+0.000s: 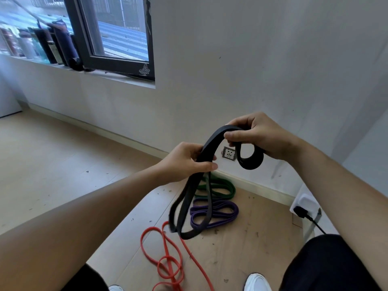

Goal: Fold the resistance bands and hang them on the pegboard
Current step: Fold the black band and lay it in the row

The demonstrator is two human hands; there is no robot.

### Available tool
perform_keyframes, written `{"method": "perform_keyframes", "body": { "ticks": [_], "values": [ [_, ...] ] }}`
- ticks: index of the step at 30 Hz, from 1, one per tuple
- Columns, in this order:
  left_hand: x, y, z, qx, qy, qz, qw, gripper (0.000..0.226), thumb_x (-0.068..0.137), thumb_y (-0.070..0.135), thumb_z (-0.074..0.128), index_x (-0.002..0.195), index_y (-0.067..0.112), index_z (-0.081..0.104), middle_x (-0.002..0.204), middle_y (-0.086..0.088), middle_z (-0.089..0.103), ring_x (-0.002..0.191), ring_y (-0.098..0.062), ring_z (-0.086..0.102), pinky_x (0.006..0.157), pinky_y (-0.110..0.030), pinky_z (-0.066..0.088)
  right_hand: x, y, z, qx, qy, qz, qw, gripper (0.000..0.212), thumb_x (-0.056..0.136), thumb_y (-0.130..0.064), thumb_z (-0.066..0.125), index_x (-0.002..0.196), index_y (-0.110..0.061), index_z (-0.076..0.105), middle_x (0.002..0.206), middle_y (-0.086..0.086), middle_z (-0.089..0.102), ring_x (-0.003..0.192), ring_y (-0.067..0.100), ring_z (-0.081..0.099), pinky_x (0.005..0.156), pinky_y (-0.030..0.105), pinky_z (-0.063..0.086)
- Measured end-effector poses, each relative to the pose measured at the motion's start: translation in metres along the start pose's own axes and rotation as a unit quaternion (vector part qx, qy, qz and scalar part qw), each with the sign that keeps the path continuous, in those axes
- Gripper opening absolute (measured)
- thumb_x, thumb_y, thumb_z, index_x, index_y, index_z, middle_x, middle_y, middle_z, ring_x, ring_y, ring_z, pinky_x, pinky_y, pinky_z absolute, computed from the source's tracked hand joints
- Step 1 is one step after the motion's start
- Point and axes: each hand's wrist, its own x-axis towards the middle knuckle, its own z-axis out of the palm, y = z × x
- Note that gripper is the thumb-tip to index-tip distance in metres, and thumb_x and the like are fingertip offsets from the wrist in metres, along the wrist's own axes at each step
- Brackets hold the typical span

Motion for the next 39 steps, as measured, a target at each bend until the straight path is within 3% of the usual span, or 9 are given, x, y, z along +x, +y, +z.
{"method": "perform_keyframes", "body": {
  "ticks": [4, 10, 13, 19, 25, 31, 35, 36, 39],
  "values": [
    [0.000, 0.002, -0.012, -0.016, 0.020, 0.010, 1.000, 0.018, 0.092, 0.015, 0.074, 0.108, 0.009, 0.075, 0.104, -0.008, 0.077, 0.098, -0.019, 0.073, 0.093, -0.026, 0.057, -0.001, 0.009, -0.008, 0.014, 0.014, 0.013, 1.000, 0.029, 0.083, -0.018, 0.076, 0.106, 0.000, 0.075, 0.084, 0.009, 0.070, 0.080, 0.018, 0.067, 0.078, 0.025, 0.056],
    [-0.001, 0.008, -0.032, -0.052, 0.037, 0.010, 0.998, 0.020, 0.094, 0.020, 0.072, 0.108, 0.006, 0.072, 0.095, -0.019, 0.068, 0.086, -0.022, 0.072, 0.095, -0.050, 0.055, -0.002, 0.020, -0.004, -0.030, -0.029, 0.055, 0.998, 0.024, 0.089, -0.013, 0.075, 0.112, -0.005, 0.073, 0.096, 0.009, 0.077, 0.093, 0.019, 0.073, 0.090, 0.028, 0.053],
    [-0.001, 0.011, -0.034, -0.062, 0.048, 0.009, 0.997, 0.012, 0.093, 0.020, 0.073, 0.102, 0.013, 0.074, 0.085, -0.006, 0.067, 0.084, -0.019, 0.068, 0.094, -0.046, 0.056, 0.000, 0.020, 0.009, -0.072, -0.065, 0.066, 0.993, 0.032, 0.087, -0.013, 0.078, 0.119, -0.011, 0.071, 0.106, 0.012, 0.076, 0.104, 0.022, 0.072, 0.098, 0.033, 0.054],
    [-0.003, 0.017, -0.030, -0.076, 0.036, 0.026, 0.996, 0.004, 0.094, 0.014, 0.071, 0.096, 0.017, 0.074, 0.076, 0.008, 0.068, 0.076, -0.013, 0.065, 0.077, -0.027, 0.056, 0.010, 0.005, 0.040, -0.124, -0.019, -0.032, 0.992, 0.067, 0.080, -0.021, 0.086, 0.140, -0.020, 0.055, 0.118, -0.002, 0.070, 0.109, 0.004, 0.066, 0.092, 0.011, 0.049],
    [-0.005, 0.013, -0.039, -0.037, 0.031, 0.026, 0.998, 0.012, 0.088, 0.017, 0.078, 0.099, 0.011, 0.075, 0.077, -0.001, 0.068, 0.072, -0.011, 0.065, 0.071, -0.026, 0.057, 0.015, 0.008, 0.052, -0.145, 0.004, -0.079, 0.986, 0.036, 0.088, -0.012, 0.078, 0.122, -0.009, 0.069, 0.105, 0.002, 0.075, 0.097, 0.008, 0.071, 0.087, 0.021, 0.052],
    [-0.006, -0.005, -0.040, 0.064, -0.067, 0.004, 0.996, 0.016, 0.086, 0.007, 0.080, 0.097, 0.014, 0.071, 0.081, 0.008, 0.072, 0.081, -0.007, 0.070, 0.081, -0.024, 0.054, 0.010, 0.001, 0.041, -0.145, -0.017, -0.064, 0.987, 0.027, 0.088, -0.010, 0.077, 0.115, -0.008, 0.073, 0.094, -0.007, 0.075, 0.084, -0.003, 0.069, 0.078, 0.013, 0.048],
    [-0.004, -0.012, -0.036, 0.086, -0.092, 0.004, 0.992, 0.018, 0.088, 0.016, 0.078, 0.096, 0.004, 0.067, 0.089, -0.020, 0.066, 0.089, -0.038, 0.066, 0.089, -0.051, 0.056, 0.008, -0.001, 0.024, -0.123, 0.025, -0.077, 0.989, 0.025, 0.090, -0.010, 0.075, 0.115, -0.007, 0.073, 0.095, -0.008, 0.075, 0.085, -0.002, 0.069, 0.078, 0.013, 0.049],
    [-0.003, -0.013, -0.036, 0.077, -0.086, 0.002, 0.993, 0.019, 0.089, 0.017, 0.077, 0.099, 0.004, 0.066, 0.088, -0.018, 0.066, 0.091, -0.039, 0.066, 0.092, -0.053, 0.056, 0.007, -0.001, 0.018, -0.117, 0.039, -0.076, 0.989, 0.024, 0.091, -0.011, 0.075, 0.115, -0.008, 0.073, 0.094, -0.007, 0.075, 0.084, 0.001, 0.070, 0.078, 0.016, 0.051],
    [0.000, -0.010, -0.038, 0.029, -0.035, -0.003, 0.999, 0.022, 0.091, 0.010, 0.075, 0.112, 0.011, 0.069, 0.092, 0.006, 0.073, 0.096, -0.017, 0.072, 0.097, -0.037, 0.057, 0.005, 0.007, 0.002, -0.111, 0.067, -0.061, 0.990, 0.021, 0.090, -0.013, 0.075, 0.111, -0.014, 0.074, 0.093, -0.001, 0.076, 0.085, 0.012, 0.071, 0.083, 0.027, 0.058]
  ]
}}
